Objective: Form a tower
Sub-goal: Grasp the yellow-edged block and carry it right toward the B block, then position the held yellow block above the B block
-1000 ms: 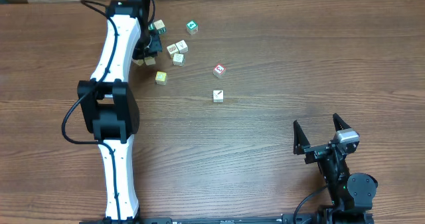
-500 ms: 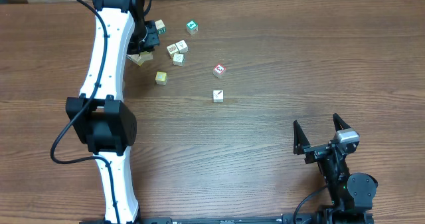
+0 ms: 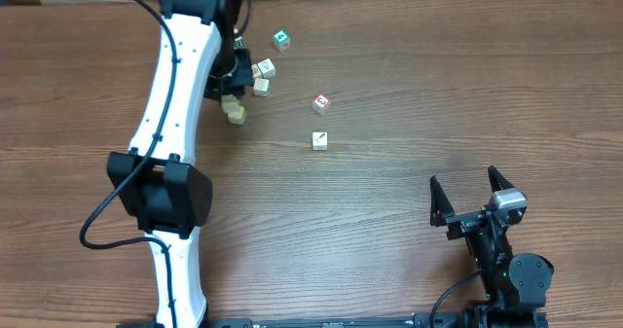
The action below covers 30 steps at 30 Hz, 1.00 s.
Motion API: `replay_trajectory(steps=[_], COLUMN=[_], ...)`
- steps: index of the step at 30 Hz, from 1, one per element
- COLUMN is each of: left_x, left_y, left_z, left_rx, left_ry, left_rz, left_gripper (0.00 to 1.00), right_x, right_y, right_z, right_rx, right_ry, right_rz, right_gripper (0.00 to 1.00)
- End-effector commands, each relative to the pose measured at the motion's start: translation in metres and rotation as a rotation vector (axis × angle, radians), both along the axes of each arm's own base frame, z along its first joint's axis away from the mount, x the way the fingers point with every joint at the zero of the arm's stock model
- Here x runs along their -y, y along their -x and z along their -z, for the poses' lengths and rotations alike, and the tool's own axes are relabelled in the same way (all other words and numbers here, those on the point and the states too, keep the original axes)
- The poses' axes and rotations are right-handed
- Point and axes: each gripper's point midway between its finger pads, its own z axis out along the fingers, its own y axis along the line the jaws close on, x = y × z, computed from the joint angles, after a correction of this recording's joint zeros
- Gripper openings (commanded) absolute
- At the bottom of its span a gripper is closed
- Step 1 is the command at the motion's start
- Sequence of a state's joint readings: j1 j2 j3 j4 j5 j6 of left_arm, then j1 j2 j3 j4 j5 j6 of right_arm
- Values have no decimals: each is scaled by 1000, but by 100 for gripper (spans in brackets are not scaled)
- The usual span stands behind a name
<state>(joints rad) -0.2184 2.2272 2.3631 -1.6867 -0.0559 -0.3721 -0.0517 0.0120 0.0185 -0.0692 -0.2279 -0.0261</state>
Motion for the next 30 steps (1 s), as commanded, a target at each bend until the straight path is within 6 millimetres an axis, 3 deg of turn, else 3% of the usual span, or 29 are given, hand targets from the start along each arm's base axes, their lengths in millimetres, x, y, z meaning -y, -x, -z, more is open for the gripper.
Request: replay_trajectory(steps=[1, 8, 21, 27, 30], left_x=[24, 74, 148, 166, 162], left_y=[6, 21, 48, 58, 57], left_z=[-19, -18, -18, -5, 6], left_rx=[51, 60, 90, 83, 88], left_ry=[21, 23, 48, 45, -2], left_rz=[6, 17, 129, 145, 104], left_gripper=[4, 6, 4, 4, 5], right_x=[1, 1, 1, 1, 1], right_y=[0, 0, 0, 0, 0], right_z=[2, 2, 2, 2, 2], right_rx=[3, 3, 3, 3, 3], right_ry=[-2, -2, -2, -2, -2], right_rz=[6, 6, 6, 6, 6], right_gripper=[100, 100, 100, 100, 100])
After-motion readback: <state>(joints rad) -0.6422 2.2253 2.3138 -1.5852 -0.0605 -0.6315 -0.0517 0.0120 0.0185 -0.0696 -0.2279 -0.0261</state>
